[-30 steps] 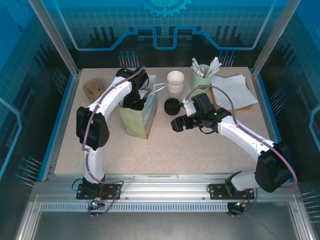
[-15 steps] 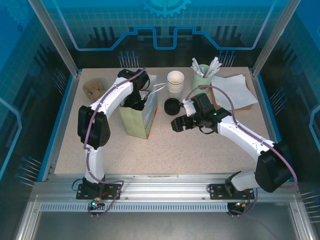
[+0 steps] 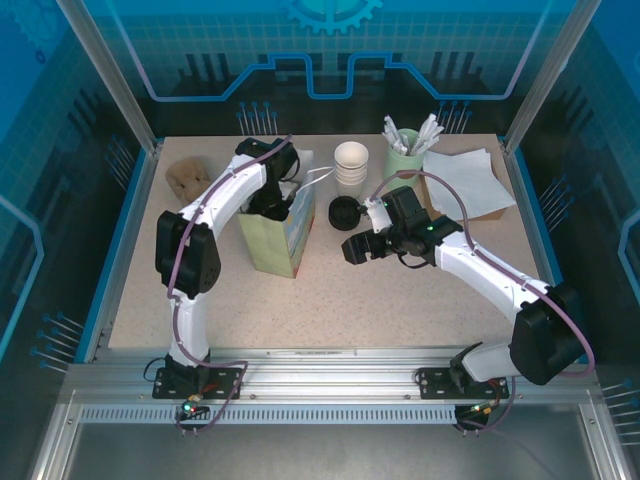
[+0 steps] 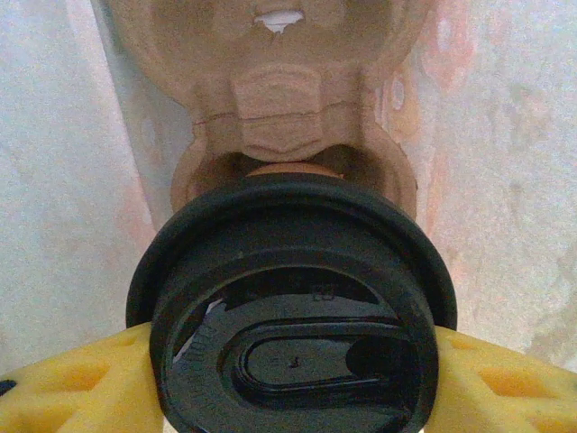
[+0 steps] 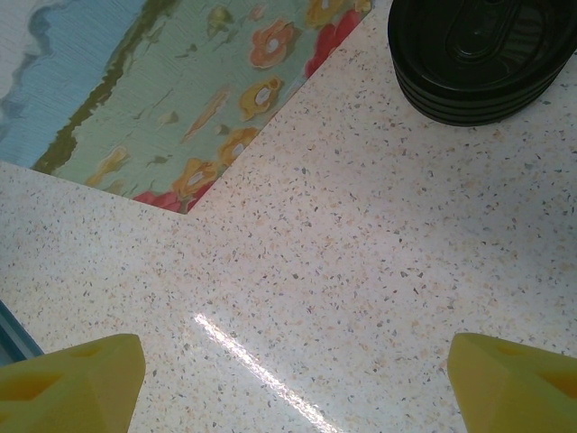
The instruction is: Pack the takeout coffee
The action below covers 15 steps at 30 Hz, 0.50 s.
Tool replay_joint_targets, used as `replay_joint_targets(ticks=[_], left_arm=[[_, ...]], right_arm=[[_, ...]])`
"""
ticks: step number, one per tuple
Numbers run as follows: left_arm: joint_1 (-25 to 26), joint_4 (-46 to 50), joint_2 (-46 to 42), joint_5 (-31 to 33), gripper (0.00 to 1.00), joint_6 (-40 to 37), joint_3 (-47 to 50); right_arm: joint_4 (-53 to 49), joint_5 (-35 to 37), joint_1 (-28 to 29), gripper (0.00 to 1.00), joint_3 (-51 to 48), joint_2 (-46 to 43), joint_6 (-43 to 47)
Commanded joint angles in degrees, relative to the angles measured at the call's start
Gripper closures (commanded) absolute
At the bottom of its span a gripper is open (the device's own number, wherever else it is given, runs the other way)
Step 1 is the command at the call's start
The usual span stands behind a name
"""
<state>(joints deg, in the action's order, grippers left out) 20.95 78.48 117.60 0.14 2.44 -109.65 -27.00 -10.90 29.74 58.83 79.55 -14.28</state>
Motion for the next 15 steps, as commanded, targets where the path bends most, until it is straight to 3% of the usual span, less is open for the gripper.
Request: replay_joint_targets(ticks=[1,15], left_arm=[[0.19,-0.74,2.25,-0.07,0.60,-1.05,0.11],[0.13,-1.66,2.37,-0.10,0.60,-1.56,0.31]], right_arm=[[-0.68,0.09,1.02,0.11,1.15,0.50,0.75],[-0.81,0.09,1.22,0.11,1.21,0.87,0.64]])
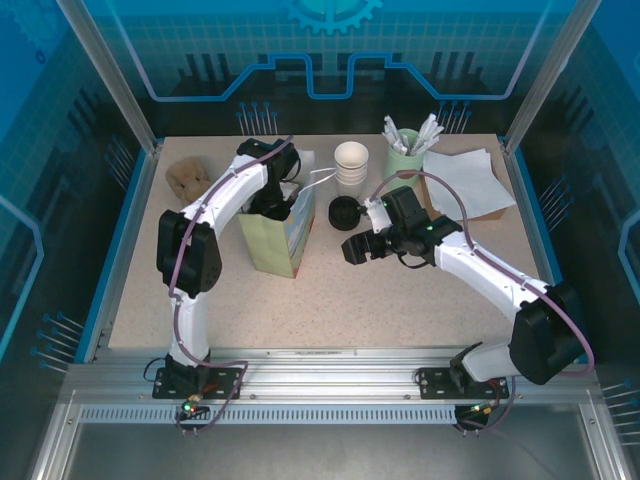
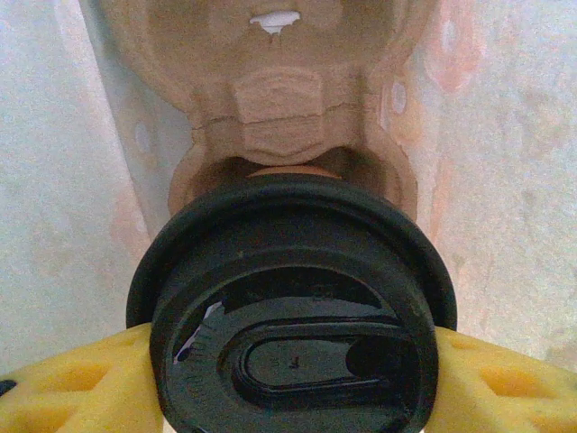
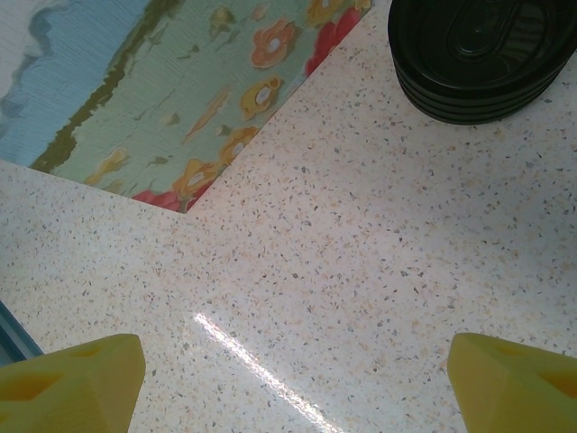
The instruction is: Pack the takeout coffee
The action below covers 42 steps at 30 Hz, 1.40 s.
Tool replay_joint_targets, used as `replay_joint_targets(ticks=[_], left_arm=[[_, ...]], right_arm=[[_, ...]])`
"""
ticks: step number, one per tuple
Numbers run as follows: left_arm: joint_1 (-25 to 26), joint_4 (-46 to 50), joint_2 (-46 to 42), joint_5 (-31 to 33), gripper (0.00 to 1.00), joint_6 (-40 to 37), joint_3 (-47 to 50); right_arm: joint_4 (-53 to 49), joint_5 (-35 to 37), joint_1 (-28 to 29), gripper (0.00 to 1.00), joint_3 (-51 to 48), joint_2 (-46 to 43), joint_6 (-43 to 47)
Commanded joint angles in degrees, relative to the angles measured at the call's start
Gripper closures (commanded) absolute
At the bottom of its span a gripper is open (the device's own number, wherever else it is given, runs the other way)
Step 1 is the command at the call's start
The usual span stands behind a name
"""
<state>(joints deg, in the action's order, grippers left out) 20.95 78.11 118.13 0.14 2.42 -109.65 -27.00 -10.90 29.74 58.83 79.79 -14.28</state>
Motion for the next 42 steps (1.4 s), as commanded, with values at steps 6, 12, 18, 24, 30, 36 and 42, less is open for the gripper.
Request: replay_joint_targets(ticks=[6,12,18,24,30,36,42], left_arm=[[0.14,-1.25,1.71,0.03,0.60,-1.54,0.40],[0.07,-1.13,1.41,0.12,0.60,-1.62,0.22],[0.06,-1.46,1.57,0.07,0.60,-1.71,0.31],[0.05,-1.72,1.82,-0.04,0.60,-1.80,0.38],[-0.14,-1.86,2.37,0.03,0.60,-1.81,0.33],[-0.14,-2.18,3.14,0.52,0.60,-1.55,0.66],[-0.08,-2.68,4.08,0.73,0.60,-0.97,0.49]], right_arm=[[-0.68,0.16,1.29,0.11,1.11,0.58,0.53],[-0.66,0.17,1.46,0.11,1.22,0.75,0.57],[-0.70,0.35,1.54,0.11,1.18,0.70,0.50],[-0.77,0.35,1.55,0.11,1.16,0.78,0.53],[-0.85,0.36,1.51,0.11,1.46,0.95,0.65],[-0.94,0.26,1.71,0.11,1.56,1.04,0.64],[-1.29,0.44,1.64,0.11,1.82,1.07,0.75]])
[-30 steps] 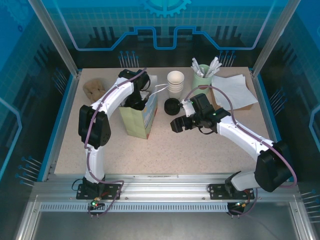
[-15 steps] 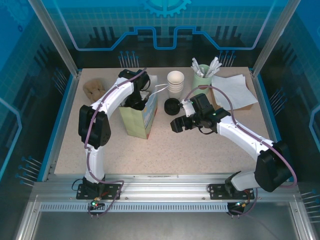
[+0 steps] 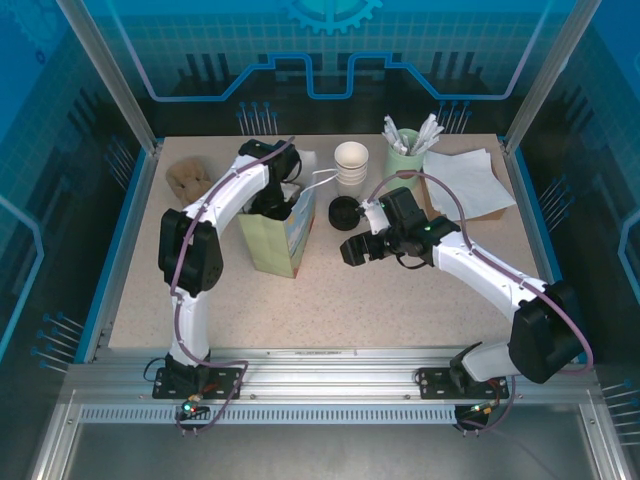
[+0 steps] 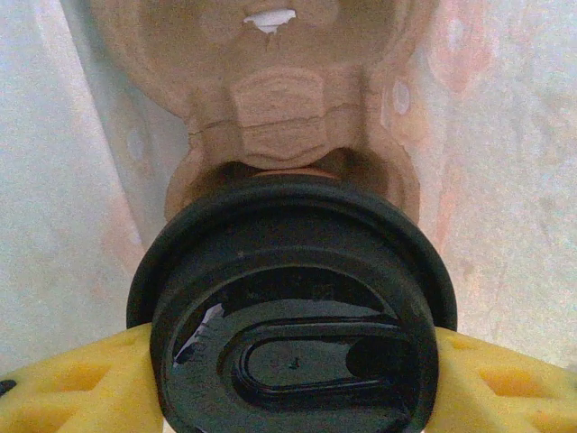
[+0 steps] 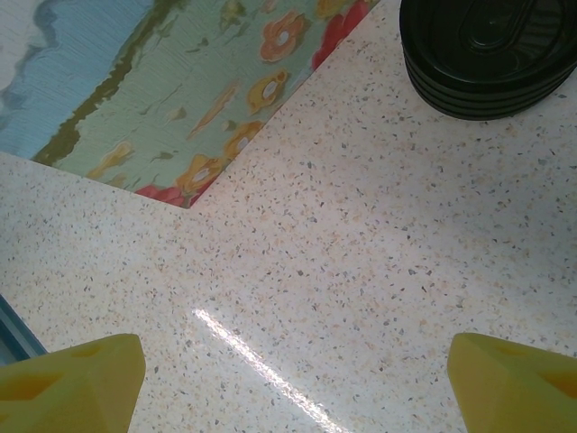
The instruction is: Pack the takeout coffee
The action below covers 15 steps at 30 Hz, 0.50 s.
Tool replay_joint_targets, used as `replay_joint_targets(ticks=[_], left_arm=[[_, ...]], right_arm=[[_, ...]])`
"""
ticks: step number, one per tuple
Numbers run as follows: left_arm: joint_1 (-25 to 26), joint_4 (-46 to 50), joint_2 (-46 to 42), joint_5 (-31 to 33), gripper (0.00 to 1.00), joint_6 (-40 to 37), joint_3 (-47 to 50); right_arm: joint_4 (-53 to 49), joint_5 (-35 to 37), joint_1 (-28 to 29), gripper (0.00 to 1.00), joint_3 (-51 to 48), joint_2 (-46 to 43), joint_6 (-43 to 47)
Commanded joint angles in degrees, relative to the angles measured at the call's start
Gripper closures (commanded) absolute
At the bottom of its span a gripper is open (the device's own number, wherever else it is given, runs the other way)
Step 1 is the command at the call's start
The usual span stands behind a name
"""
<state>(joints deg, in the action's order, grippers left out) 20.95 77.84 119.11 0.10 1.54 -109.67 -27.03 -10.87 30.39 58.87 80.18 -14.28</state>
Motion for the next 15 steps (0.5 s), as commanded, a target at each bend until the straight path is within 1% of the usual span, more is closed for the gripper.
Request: replay_joint_targets(ticks=[1,6,15], left_arm=[[-0.09,-2.52,3.21,0.92,0.60,0.02,0.58],[-0.07,-3.64,3.40,1.31,0.60,0.70,1.55],[0.06,-5.05,3.93,4.29,0.60,1.71,3.93]], right_arm=[[-1.27,0.36,1.02,0.11,1.77,0.68,0.75],[-1.27,0.33,1.06,0.11,1.84,0.77,0.75],[-0.85,0.34,1.23,0.11,1.50,1.02,0.55]])
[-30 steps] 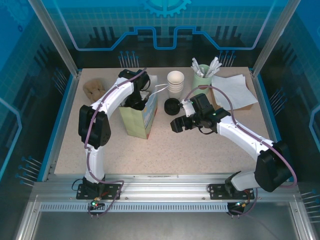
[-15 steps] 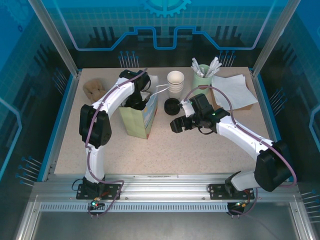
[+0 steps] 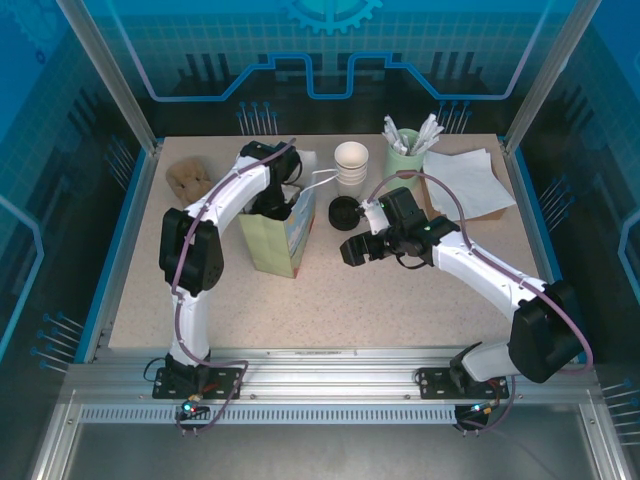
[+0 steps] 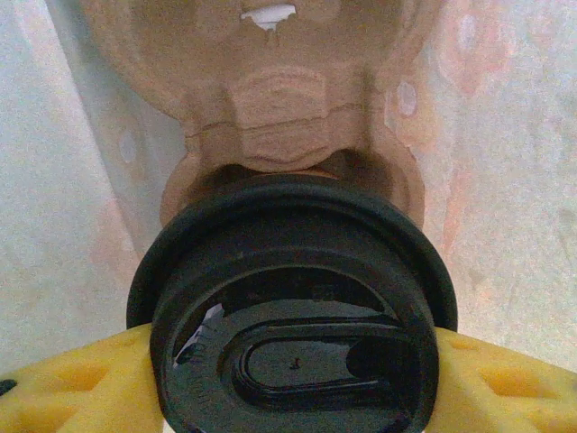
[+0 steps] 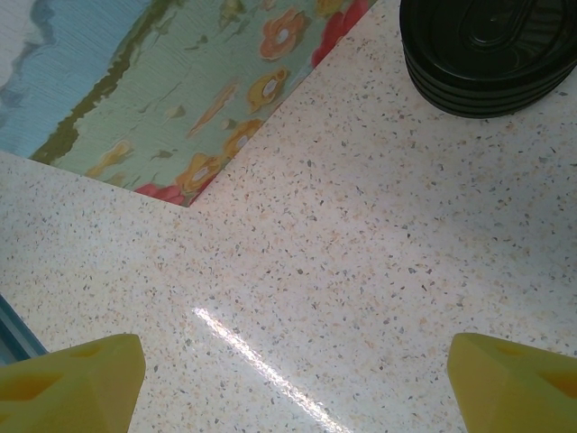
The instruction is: Pack the takeout coffee
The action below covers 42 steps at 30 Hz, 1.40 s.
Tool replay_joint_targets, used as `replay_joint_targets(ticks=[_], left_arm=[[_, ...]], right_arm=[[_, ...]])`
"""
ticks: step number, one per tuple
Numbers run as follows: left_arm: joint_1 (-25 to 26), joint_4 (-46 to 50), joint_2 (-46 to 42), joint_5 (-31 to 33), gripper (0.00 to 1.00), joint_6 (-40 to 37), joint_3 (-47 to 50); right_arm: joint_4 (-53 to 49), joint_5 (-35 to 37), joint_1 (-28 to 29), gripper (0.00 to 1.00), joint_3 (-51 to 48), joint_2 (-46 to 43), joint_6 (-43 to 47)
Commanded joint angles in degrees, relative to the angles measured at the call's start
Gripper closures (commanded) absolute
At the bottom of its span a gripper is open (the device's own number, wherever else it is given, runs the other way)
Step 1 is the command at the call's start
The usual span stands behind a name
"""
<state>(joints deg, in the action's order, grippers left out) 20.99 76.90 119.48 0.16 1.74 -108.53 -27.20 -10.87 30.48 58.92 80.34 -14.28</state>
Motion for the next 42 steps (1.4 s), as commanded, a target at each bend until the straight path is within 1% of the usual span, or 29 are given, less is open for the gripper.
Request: replay_joint_targets(ticks=[1,7,15,20,23,27,34,42], left_arm=[[0.01,-4.36,3.57,4.78,0.60,1.66,3.11],[0.23,-6.46,4.01,5.15,0.60,2.21,5.49],[0.34,-8.19,4.51,5.38,0.60,2.20,6.22],[0.46,-10.35,6.76,5.19,0.59,2.59,8.25],[0.53,-11.37,6.38,5.12,0.58,2.65,9.58],[0.52,-10.73,4.93,4.77,0.56,2.40,8.62],[0.46,-8.80,2.32,4.10,0.50,2.30,5.63],[0.51,-7.17,-0.24,3.24,0.37,2.36,4.25]], right_arm=[[-0.67,0.33,1.14,0.11,1.37,0.92,0.57],[-0.56,0.15,1.34,0.11,1.48,1.26,0.50],[-0.57,0.30,1.60,0.11,1.49,1.38,0.44],[-0.48,0.24,1.84,0.11,1.39,1.51,0.31],[-0.57,0.37,1.87,0.11,1.30,1.49,0.31],[-0.66,0.42,1.95,0.11,1.58,1.72,0.32],[-1.10,0.76,2.12,0.11,1.95,1.41,0.40],[-1.10,0.59,2.21,0.11,2.25,1.61,0.57]])
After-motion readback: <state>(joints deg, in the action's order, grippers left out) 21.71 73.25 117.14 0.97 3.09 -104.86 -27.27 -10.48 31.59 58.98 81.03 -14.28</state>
